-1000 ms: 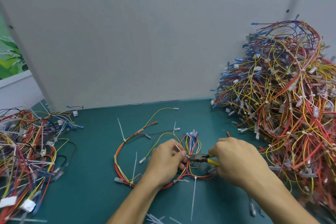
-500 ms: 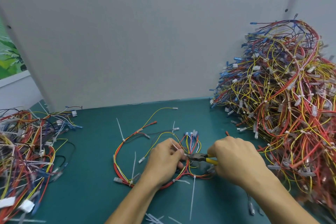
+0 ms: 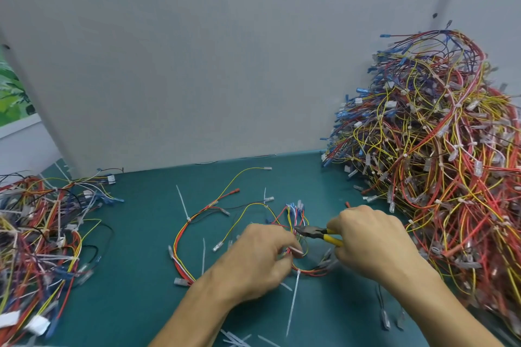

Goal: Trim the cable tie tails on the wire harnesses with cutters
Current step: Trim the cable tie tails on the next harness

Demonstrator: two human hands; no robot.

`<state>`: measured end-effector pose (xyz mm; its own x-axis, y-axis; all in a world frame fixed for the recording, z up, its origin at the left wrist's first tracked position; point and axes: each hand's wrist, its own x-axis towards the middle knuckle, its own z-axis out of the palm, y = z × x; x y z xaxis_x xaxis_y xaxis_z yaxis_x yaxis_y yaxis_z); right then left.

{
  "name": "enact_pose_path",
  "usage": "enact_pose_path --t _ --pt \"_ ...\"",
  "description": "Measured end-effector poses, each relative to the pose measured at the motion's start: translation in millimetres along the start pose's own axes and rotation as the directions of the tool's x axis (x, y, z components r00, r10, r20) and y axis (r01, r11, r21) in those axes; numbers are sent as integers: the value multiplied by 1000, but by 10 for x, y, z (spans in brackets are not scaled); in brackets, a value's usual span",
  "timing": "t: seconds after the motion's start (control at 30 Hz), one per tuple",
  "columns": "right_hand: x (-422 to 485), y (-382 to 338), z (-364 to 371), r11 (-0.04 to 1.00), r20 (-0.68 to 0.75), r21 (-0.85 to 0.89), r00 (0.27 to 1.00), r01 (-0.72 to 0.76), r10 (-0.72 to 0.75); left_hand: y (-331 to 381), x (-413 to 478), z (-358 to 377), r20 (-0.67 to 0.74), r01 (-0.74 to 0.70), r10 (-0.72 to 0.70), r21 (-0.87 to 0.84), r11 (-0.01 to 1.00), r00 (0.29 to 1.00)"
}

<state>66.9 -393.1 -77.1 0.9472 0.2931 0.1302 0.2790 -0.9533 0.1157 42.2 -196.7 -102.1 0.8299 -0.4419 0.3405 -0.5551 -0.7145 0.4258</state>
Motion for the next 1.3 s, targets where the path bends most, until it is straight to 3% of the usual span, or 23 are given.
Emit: enact_pose_path --t 0.1,0.3,0.63,0.77,0.9,1.0,1.1,1.3 --pt "-7 7 -2 1000 -4 11 1000 -6 6 -19 -28 84 166 -94 84 56 994 983" --pt "-3 -12 5 999 -18 35 1000 3 -2 -53 -46 116 242 -70 51 70 995 969" --pt "-1 -18 -13 998 -29 66 1000 -8 9 -42 -82 110 204 -26 14 57 998 979" --pt "-2 -35 -46 983 -15 182 999 -31 35 -89 -80 145 158 -43 35 48 998 987" --pt "-8 -34 -71 959 2 282 999 -35 36 -131 -63 165 93 -43 51 -84 996 994" --pt "-28 -25 -94 966 -2 258 1000 -24 25 -148 -64 188 -1 70 -72 -230 971 997" --pt "-66 27 -146 978 -12 208 1000 1 2 -162 -50 213 8 233 -246 -349 908 969" --pt "-142 63 -241 997 74 69 996 42 -47 -159 17 196 48 323 -326 -326 889 944"
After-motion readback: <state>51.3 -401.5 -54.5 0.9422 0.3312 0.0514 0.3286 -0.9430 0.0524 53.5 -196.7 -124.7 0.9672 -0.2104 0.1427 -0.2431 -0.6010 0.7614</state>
